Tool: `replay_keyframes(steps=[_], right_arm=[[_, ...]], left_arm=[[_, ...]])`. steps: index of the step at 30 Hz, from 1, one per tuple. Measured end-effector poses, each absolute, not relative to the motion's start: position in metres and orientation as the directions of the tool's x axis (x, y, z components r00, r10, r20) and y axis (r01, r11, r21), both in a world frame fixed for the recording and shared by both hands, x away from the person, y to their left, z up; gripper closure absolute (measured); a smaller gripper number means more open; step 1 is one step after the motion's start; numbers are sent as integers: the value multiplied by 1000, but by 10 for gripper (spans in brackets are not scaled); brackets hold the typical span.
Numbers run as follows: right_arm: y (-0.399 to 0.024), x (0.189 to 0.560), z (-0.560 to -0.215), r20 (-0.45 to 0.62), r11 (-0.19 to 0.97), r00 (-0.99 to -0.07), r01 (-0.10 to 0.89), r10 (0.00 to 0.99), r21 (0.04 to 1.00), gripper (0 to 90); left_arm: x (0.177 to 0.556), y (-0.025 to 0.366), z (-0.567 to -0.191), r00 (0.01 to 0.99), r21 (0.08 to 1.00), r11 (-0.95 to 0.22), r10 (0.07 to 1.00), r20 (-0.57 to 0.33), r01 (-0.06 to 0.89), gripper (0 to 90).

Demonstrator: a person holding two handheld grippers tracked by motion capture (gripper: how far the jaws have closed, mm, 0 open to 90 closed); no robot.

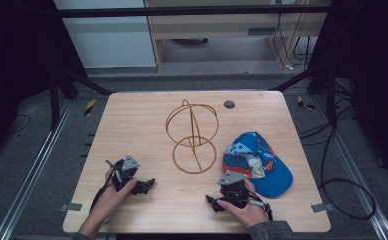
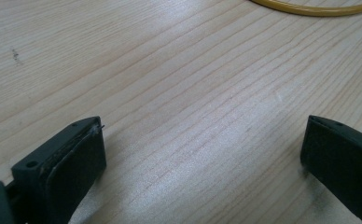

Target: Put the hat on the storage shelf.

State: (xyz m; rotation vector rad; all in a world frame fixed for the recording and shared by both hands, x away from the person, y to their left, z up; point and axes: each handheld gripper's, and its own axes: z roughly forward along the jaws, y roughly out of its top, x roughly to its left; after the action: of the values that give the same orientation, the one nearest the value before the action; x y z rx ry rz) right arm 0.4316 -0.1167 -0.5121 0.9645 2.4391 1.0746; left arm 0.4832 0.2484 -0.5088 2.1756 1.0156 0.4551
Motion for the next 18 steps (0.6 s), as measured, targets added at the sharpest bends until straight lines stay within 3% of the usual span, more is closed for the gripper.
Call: replay_keyframes(steps=[18], right_arm=[[-119,427,-506,-4,508,-747,448,665,735,99]], left_arm=[[483,248,-509,632,709,-460,775,26,535,0]])
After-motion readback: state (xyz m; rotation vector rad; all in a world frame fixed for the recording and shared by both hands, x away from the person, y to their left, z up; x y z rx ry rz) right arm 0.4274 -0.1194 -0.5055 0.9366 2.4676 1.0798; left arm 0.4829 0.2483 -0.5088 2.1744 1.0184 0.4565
